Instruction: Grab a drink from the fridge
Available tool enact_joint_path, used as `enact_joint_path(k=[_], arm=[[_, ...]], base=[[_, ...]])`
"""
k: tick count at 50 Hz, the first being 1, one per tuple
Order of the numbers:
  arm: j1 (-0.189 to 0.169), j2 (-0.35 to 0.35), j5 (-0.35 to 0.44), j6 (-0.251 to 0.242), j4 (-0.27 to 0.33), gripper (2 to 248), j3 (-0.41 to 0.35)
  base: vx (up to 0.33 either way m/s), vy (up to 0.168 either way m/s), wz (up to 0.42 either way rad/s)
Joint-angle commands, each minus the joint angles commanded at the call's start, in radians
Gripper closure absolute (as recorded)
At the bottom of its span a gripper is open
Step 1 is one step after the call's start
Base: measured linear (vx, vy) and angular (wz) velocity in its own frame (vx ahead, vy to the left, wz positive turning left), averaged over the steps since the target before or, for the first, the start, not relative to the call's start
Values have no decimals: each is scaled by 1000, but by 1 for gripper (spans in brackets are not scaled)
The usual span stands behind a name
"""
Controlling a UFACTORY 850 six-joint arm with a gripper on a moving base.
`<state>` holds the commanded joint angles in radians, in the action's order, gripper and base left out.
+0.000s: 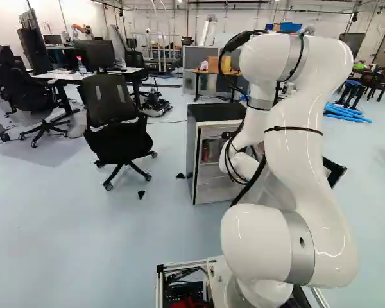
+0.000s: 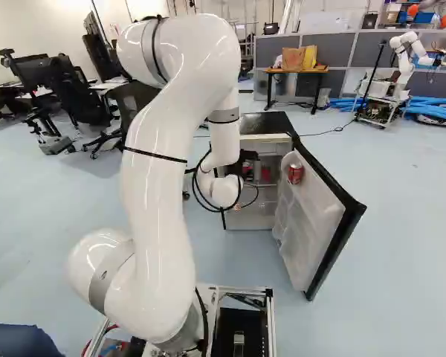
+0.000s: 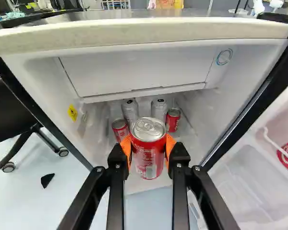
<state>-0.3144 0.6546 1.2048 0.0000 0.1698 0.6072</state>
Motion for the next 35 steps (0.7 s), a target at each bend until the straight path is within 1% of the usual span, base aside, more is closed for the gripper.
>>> enact_joint_path(k=[20, 35], arm=[[-10, -126, 0, 0, 0, 158, -120], [-15, -201, 0, 0, 0, 158, -172]], base=[[0, 0, 0], [0, 0, 0]])
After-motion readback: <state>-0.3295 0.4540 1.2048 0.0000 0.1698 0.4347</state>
